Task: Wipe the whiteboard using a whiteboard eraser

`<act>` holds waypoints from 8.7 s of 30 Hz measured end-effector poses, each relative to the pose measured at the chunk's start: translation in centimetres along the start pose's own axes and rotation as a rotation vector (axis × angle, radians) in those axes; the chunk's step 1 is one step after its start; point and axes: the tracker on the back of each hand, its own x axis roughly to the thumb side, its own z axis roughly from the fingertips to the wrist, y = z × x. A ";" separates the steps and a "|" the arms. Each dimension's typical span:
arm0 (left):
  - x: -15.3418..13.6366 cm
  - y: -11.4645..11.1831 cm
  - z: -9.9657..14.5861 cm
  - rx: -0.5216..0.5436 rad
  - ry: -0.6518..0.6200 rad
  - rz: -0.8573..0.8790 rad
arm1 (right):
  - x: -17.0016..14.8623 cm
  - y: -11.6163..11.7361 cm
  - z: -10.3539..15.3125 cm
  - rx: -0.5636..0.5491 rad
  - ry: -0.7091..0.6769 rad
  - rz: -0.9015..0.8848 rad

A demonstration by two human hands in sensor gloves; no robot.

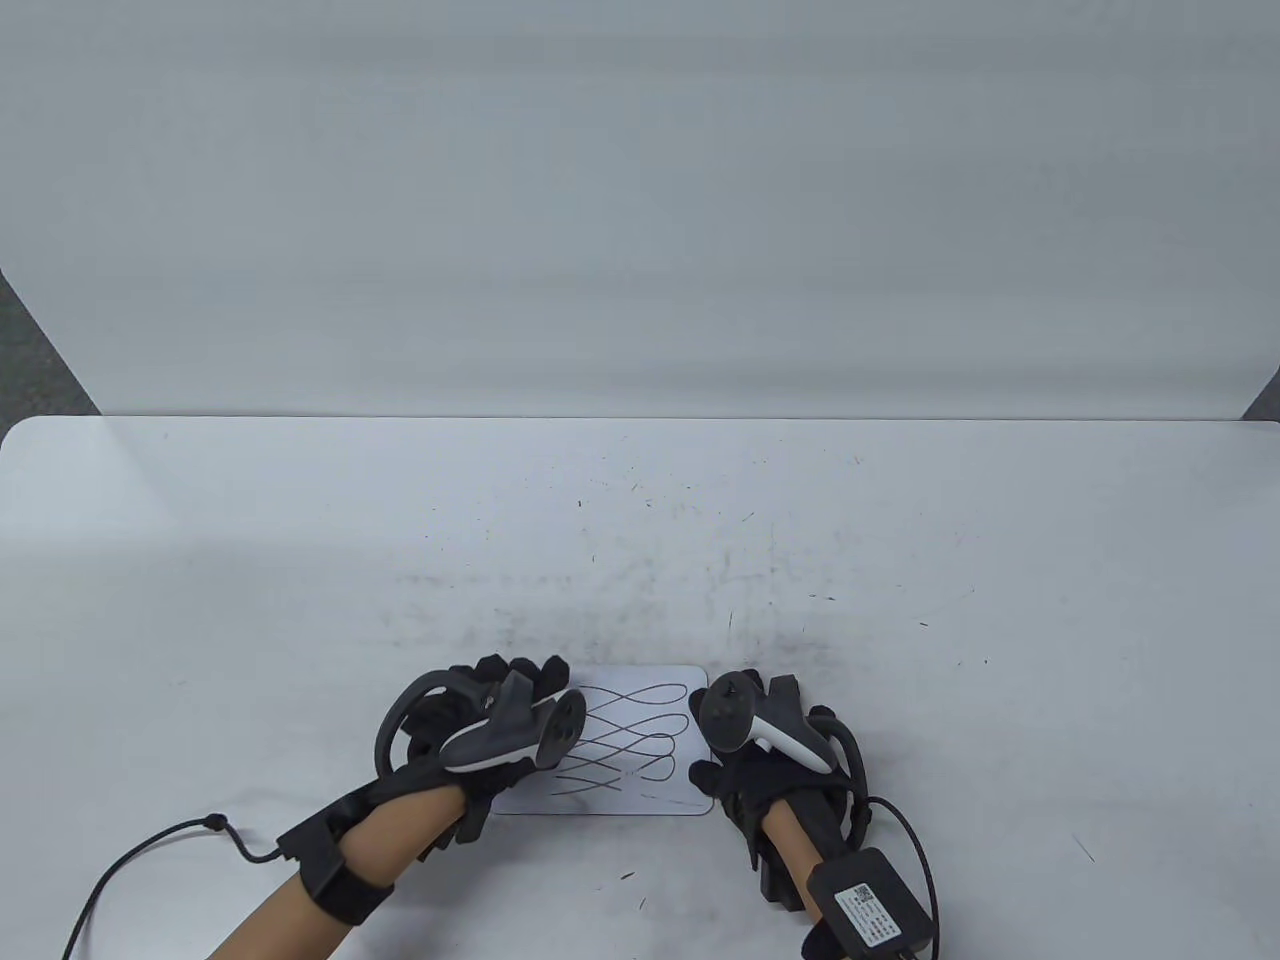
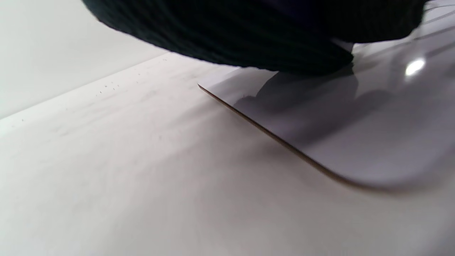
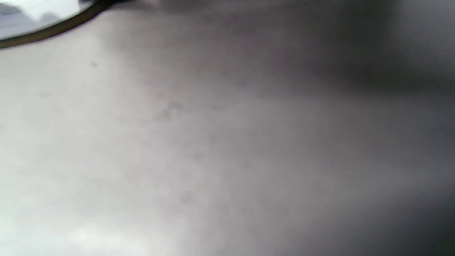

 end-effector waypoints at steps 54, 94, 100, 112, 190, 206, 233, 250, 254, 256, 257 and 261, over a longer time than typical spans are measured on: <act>1.0 1.4 -4.9 0.003 0.050 0.009 | 0.1 0.2 0.0 -0.001 -0.009 -0.005; 0.5 2.2 -9.5 -0.001 0.092 0.085 | 0.0 0.1 -0.1 0.017 -0.003 -0.019; 1.3 2.1 -7.6 0.067 0.063 -0.008 | -0.1 0.2 -0.1 0.014 -0.003 -0.021; 3.8 -0.3 3.2 0.104 -0.141 -0.036 | -0.1 0.2 0.0 0.006 -0.002 -0.019; 4.5 1.4 -0.9 0.018 -0.167 0.045 | 0.0 0.1 -0.1 -0.028 -0.013 -0.029; 3.1 3.1 -8.5 0.030 -0.015 0.035 | -0.1 0.1 -0.1 -0.027 -0.014 -0.029; 4.2 3.2 -7.7 0.043 -0.030 0.025 | 0.0 0.2 -0.1 -0.025 -0.018 -0.037; 4.1 1.7 -3.1 0.095 -0.126 0.115 | -0.2 0.2 -0.1 -0.033 -0.010 -0.036; 5.3 1.1 0.1 0.105 -0.185 0.127 | -0.2 0.2 -0.1 -0.032 -0.012 -0.041; 5.9 1.2 0.8 0.111 -0.162 0.099 | -0.2 0.2 -0.1 -0.032 -0.013 -0.042; 6.0 1.3 0.8 0.122 -0.152 0.092 | -0.2 0.2 -0.1 -0.032 -0.013 -0.042; 6.1 1.8 -0.9 0.106 -0.114 0.095 | -0.2 0.2 -0.1 -0.033 -0.016 -0.045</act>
